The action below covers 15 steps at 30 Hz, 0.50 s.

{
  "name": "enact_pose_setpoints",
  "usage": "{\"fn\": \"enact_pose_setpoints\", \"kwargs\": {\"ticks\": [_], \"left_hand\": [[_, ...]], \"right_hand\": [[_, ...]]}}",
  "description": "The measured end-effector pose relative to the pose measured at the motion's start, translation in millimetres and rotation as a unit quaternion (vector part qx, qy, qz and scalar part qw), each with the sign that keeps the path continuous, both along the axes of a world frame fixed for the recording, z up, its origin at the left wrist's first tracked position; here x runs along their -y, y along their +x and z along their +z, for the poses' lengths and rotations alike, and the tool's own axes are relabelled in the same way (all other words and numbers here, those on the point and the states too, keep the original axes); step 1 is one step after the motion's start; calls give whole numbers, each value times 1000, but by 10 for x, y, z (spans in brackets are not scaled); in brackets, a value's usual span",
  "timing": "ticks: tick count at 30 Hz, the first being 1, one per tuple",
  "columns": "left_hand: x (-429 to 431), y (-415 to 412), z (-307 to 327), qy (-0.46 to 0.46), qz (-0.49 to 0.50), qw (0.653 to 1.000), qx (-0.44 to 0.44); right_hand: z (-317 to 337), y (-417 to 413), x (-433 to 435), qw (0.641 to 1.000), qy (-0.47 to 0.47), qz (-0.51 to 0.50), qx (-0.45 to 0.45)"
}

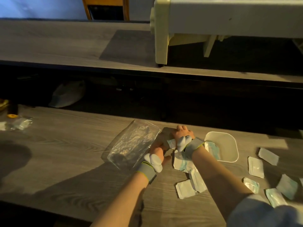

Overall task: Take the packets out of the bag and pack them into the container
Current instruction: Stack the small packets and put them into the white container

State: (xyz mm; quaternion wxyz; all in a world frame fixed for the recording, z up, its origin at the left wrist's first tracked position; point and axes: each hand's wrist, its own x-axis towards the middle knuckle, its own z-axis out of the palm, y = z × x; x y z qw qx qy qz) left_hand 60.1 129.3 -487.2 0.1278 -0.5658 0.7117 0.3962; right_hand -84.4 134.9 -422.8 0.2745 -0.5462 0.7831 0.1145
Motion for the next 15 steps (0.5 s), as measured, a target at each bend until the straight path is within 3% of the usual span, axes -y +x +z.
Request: {"fn": "enact_pose_setpoints", "kwargs": {"ticks": [5, 9, 12, 15], "left_hand": [[-91, 14, 335, 12, 19, 1000, 3], [-120, -16, 427, -10, 57, 998, -30], [-146, -107, 582, 3, 82, 982, -169], [-179, -135, 643, -34, 97, 966, -238]], "right_hand": [[128, 42, -40, 1000, 16, 24, -7], [347, 38, -128, 1000, -1, -16, 13], [450, 1, -249, 993, -35, -51, 101], [479, 15, -363, 988, -52, -52, 139]]}}
